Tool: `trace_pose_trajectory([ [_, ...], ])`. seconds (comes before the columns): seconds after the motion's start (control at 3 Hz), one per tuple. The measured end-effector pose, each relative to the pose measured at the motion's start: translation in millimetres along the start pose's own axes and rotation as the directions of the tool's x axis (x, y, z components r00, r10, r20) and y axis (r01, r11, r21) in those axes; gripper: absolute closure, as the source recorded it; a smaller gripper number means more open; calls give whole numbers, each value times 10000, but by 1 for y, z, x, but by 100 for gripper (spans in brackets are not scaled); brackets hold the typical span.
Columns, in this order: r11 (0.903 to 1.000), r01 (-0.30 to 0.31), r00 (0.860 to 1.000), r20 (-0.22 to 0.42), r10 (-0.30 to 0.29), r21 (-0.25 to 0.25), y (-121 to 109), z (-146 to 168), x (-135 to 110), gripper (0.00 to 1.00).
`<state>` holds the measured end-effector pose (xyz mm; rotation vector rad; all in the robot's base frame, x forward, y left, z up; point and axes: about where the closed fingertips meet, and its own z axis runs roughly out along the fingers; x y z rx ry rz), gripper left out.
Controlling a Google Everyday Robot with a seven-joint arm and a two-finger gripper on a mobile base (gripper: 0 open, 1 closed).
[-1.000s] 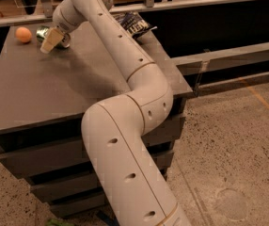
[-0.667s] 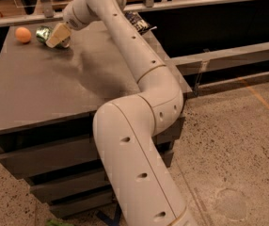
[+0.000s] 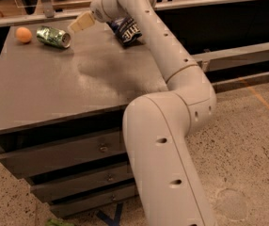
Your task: Move green can near orange
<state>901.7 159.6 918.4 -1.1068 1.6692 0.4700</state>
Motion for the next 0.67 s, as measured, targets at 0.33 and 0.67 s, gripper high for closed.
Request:
trace_pose_trajectory([
  [0.33,9983,-526,9980,-340,535,268,-6,-19,15,0],
  [0.67,9983,-527,9980,-341,536,265,-6,-19,15,0],
])
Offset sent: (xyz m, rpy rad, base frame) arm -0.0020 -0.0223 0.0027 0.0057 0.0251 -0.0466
